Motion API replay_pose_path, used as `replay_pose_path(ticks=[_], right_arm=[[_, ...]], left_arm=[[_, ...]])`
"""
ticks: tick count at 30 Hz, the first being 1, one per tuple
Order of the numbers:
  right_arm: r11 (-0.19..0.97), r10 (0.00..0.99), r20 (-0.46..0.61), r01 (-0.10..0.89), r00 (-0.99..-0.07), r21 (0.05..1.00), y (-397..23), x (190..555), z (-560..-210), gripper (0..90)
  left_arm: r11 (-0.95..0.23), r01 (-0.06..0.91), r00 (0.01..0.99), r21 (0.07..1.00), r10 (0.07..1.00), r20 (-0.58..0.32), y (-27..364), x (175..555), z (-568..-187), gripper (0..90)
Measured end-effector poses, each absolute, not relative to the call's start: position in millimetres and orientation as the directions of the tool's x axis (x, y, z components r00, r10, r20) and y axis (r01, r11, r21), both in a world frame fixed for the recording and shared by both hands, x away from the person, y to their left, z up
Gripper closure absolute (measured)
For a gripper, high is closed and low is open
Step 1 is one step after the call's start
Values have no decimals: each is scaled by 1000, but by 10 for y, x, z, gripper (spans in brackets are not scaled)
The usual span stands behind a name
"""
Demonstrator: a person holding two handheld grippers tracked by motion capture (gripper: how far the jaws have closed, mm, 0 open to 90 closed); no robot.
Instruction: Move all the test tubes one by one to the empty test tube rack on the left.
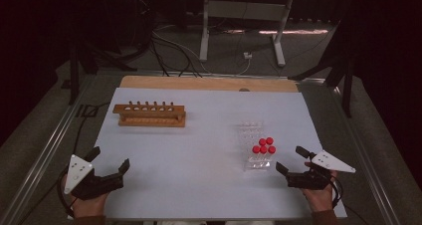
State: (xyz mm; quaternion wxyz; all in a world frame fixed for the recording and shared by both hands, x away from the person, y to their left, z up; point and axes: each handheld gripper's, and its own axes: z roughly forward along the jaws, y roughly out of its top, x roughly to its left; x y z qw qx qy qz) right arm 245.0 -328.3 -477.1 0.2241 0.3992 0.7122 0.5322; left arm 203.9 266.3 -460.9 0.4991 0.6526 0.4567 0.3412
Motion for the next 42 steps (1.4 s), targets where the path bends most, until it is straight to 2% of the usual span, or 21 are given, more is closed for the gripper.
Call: replay_pose_path(ticks=[11,15,16,20,25,31,38,42], right_arm=[[113,807,93,307,-583,945,-3283,2422,-4642,12],[155,790,61,296,-610,943,-3191,2403,-4551,107],[155,790,61,296,-610,943,-3191,2403,-4551,107],[199,778,17,271,-629,942,-3085,2396,-4544,293],[250,750,1,285,-661,925,-3006,2451,-4575,541],[270,749,8,317,-662,909,-2957,2540,-4644,660],[285,755,5,335,-656,898,-2903,2625,-4705,732],[291,759,-13,320,-651,902,-2900,2611,-4681,740]], left_arm=[[-67,260,323,963,946,-22,2676,2034,-4633,5],[-63,265,319,962,947,-26,2667,2040,-4643,5],[-63,265,318,962,948,-26,2666,2038,-4644,5],[-58,273,314,960,949,-32,2668,2041,-4663,5],[-64,287,317,956,948,-32,2648,2058,-4693,5],[-84,294,328,952,945,-18,2615,2076,-4709,5],[-78,295,329,952,944,-25,2622,2077,-4713,5],[-80,296,331,952,943,-23,2623,2073,-4710,5]])
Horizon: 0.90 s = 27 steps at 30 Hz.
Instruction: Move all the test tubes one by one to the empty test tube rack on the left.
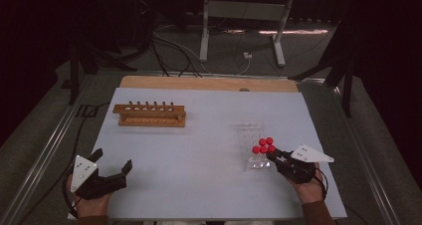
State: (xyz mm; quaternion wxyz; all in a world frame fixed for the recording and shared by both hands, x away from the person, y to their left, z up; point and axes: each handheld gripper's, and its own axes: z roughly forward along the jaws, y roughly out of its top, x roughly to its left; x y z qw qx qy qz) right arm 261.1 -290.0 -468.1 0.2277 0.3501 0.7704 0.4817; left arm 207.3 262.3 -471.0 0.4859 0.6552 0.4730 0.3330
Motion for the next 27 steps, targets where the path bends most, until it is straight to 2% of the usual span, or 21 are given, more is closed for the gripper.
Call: replay_pose_path(ticks=[19,27], right_arm=[[270,763,-41,260,-645,927,-2943,2543,-4312,743],[261,759,-23,272,-651,926,-2978,2520,-4137,743]], left_arm=[[-113,315,340,942,940,-1,2559,2089,-4724,5],[-90,304,361,949,932,-27,2501,2081,-4684,5]])
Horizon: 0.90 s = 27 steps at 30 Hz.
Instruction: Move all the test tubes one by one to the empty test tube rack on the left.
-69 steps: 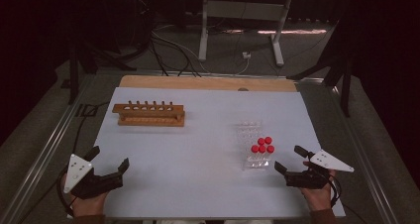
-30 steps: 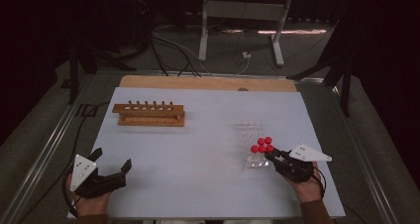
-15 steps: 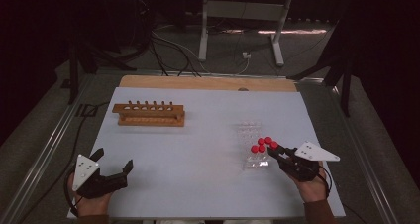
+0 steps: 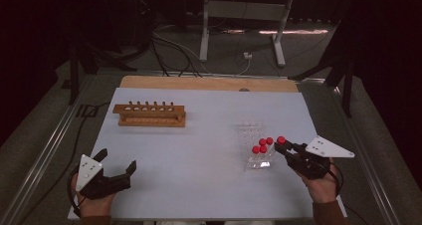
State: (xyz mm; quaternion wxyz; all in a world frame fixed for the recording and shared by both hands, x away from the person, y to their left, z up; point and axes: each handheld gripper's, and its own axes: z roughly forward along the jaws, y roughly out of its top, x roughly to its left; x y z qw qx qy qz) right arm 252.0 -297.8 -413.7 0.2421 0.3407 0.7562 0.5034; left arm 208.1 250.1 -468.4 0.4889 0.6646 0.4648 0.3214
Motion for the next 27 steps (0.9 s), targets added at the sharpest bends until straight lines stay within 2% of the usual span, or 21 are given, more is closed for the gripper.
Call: replay_pose_path(ticks=[9,16,27], right_arm=[[282,735,-36,257,-677,925,-2914,2430,-3998,743],[286,716,-9,282,-698,916,-2831,2400,-3971,743],[301,661,9,276,-751,913,-2564,2414,-3960,743]], left_arm=[[-107,271,432,957,902,-22,2306,2070,-4509,5],[-118,238,490,964,871,-14,2120,2110,-4372,5],[-154,215,587,964,810,-1,1617,2256,-4180,5]])
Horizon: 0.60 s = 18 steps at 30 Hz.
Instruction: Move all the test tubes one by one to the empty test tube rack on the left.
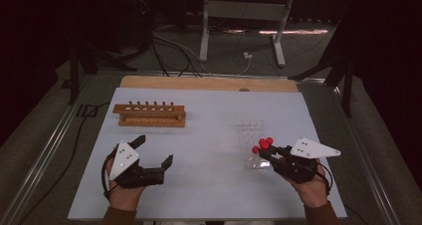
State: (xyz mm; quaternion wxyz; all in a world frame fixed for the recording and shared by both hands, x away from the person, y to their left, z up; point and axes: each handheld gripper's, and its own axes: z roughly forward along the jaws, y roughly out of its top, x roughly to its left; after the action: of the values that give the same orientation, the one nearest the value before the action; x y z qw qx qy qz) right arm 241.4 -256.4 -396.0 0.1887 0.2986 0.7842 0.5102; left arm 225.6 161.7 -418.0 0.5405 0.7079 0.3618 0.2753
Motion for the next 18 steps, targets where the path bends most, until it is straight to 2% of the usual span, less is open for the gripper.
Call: replay_pose_path(ticks=[13,18], right_arm=[[317,605,21,265,-796,911,-2126,2566,-3906,743],[312,589,40,272,-807,910,-1978,2631,-3911,743]], left_arm=[[-229,167,729,959,684,37,857,2454,-4120,59],[-244,183,753,952,657,23,692,2543,-4183,139]])
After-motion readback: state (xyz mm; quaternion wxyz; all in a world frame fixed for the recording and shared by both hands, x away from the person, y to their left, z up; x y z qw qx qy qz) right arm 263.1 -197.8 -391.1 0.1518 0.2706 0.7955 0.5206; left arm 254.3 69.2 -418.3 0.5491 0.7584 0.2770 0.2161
